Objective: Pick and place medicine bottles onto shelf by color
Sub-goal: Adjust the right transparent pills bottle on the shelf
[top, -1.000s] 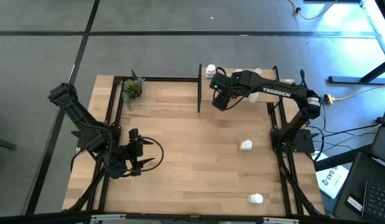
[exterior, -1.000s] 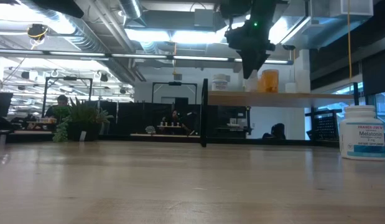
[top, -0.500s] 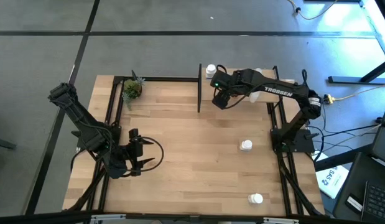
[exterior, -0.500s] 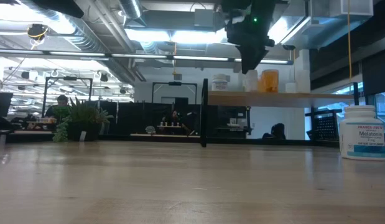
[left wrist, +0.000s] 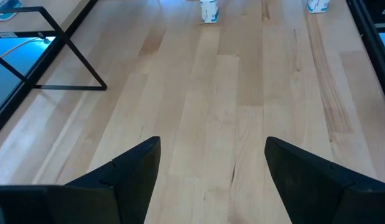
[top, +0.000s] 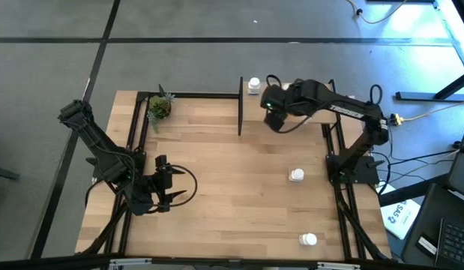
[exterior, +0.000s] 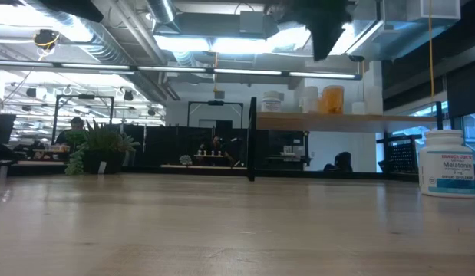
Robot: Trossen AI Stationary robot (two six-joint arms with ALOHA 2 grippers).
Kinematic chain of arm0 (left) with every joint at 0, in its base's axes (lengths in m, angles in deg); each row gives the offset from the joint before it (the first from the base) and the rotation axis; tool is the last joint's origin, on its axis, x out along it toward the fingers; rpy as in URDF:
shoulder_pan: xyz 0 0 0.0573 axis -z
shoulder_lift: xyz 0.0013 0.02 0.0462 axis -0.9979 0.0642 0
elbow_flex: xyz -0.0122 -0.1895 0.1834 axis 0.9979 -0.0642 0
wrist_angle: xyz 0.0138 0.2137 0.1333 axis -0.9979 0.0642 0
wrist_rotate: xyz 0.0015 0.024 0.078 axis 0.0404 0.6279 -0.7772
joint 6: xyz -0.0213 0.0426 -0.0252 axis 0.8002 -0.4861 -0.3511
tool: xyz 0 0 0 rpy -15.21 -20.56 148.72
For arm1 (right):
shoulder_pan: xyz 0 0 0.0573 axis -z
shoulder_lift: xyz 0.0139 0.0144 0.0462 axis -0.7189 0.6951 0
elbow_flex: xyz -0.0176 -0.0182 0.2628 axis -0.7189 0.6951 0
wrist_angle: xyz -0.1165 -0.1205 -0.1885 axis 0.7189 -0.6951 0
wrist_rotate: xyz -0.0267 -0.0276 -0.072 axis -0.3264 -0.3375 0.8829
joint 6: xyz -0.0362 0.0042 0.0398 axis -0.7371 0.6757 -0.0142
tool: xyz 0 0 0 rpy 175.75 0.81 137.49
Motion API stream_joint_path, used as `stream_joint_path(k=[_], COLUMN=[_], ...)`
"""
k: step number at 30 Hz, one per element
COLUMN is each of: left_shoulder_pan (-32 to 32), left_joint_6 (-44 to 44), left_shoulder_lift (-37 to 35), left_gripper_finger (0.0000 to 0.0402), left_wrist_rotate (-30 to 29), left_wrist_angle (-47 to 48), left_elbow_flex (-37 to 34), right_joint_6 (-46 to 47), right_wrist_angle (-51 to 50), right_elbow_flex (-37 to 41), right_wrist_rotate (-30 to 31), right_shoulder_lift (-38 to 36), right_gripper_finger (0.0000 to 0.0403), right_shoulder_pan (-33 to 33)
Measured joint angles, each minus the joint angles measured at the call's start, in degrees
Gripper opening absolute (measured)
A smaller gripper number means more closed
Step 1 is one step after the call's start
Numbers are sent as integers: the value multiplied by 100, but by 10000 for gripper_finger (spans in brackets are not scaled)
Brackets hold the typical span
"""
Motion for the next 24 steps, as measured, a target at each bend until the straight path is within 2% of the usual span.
stream_joint_path(k=[2, 8, 14, 19, 24], left_shoulder_pan=[-1, 0, -1, -1, -4], left_joint_6=[5, 91, 107, 107, 109], left_shoulder_lift=[0, 0, 0, 0, 0], left_gripper_finger=[283, 283, 283, 283, 283], left_wrist_rotate=[-1, -1, -1, -1, -3], left_wrist_angle=[-1, 0, -1, -1, -2], left_elbow_flex=[0, 0, 0, 0, 0], right_joint_6=[349, 1489, 2474, 3210, 3657], right_wrist_angle=[-304, -562, -551, -554, -542], right_elbow_flex=[-62, 262, 1196, 2005, 2505], right_wrist_rotate=[287, 447, 515, 670, 708], right_shoulder_lift=[-131, -913, -1756, -2247, -2534], right_gripper_finger=[195, 195, 188, 147, 83], right_shoulder_pan=[-108, -355, -456, -426, -368])
